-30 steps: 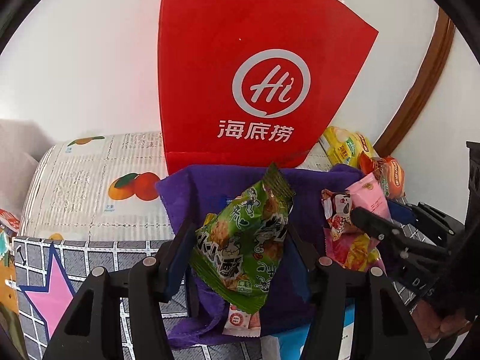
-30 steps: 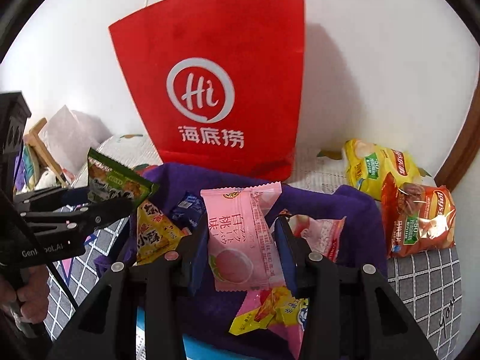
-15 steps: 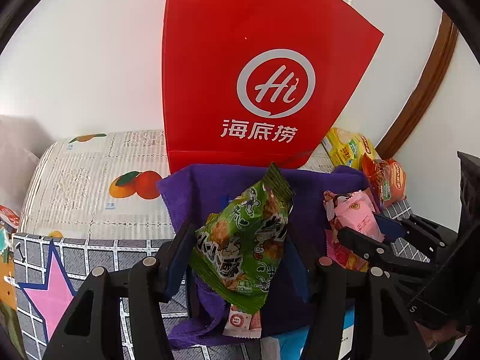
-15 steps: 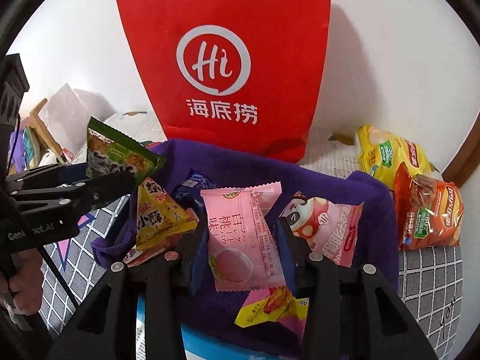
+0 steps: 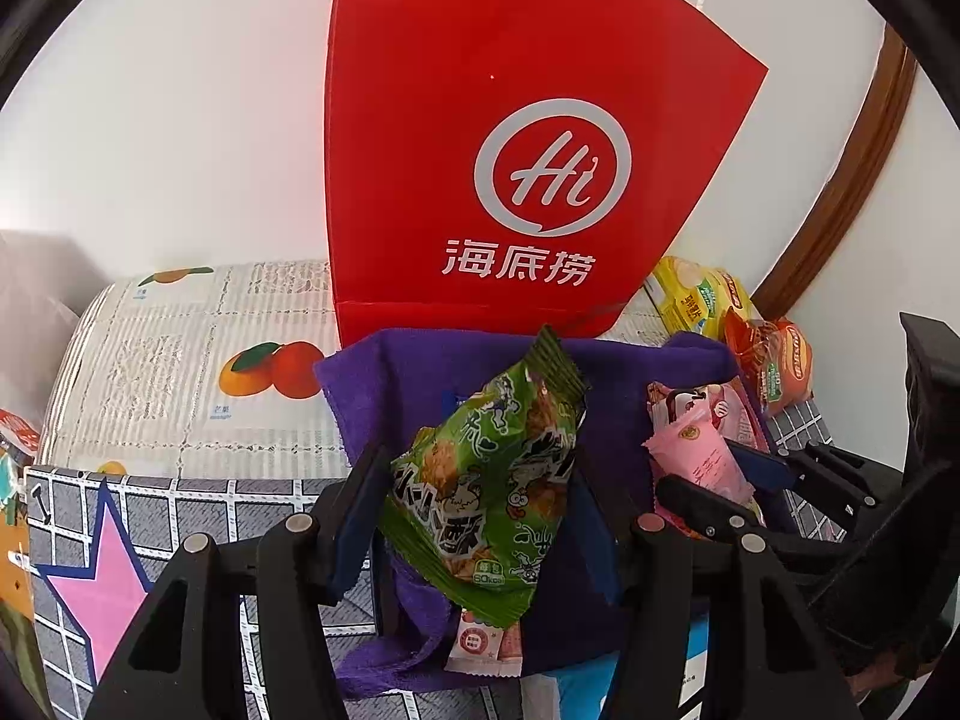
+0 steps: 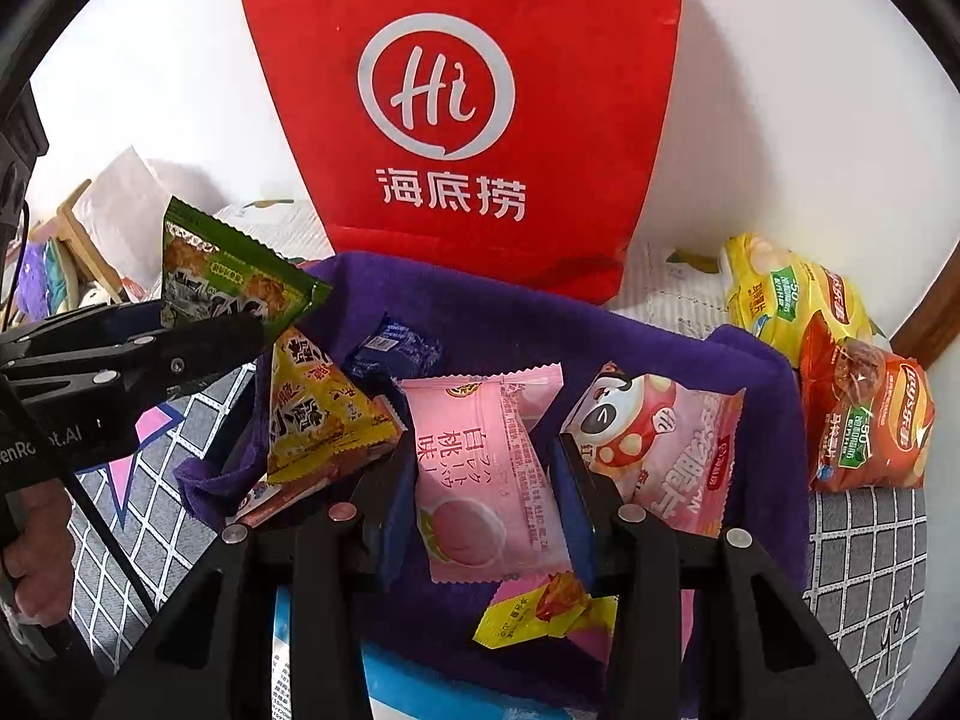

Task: Organize snacks
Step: 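Carry the pink peach candy and green snack bag over the purple towel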

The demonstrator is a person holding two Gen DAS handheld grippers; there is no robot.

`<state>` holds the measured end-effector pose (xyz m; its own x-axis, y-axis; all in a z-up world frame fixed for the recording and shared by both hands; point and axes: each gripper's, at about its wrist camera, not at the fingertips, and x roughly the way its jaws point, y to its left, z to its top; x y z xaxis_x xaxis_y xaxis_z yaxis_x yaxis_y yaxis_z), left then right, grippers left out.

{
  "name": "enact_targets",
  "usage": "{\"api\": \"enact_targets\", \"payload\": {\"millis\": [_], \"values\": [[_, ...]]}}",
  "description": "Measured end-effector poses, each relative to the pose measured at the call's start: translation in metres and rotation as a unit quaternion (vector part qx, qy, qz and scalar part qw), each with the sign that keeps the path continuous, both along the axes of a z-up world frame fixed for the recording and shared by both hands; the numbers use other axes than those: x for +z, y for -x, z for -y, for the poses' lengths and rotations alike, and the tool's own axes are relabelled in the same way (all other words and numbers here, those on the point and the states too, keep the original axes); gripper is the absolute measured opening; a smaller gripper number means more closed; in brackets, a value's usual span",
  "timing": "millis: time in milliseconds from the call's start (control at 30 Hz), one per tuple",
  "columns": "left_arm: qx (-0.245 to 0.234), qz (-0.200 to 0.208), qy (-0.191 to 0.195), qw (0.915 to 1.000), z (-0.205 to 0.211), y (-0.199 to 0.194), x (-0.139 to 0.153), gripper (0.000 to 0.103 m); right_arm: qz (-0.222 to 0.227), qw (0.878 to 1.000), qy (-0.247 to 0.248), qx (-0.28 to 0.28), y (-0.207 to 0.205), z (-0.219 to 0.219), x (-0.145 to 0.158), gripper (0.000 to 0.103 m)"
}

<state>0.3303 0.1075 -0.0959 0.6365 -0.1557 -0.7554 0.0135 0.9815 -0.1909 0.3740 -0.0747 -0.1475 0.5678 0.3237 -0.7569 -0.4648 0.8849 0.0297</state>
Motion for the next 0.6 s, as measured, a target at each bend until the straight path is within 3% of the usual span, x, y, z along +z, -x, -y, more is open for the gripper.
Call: {"api": "enact_targets", "payload": {"millis": [600], "values": [[0.005, -0.001, 0.005, 1.0, -0.004, -0.001, -0.001, 0.056, -0.02, 1.0, 0.021, 0.01, -0.002, -0.008, -0.013, 0.043]]}}
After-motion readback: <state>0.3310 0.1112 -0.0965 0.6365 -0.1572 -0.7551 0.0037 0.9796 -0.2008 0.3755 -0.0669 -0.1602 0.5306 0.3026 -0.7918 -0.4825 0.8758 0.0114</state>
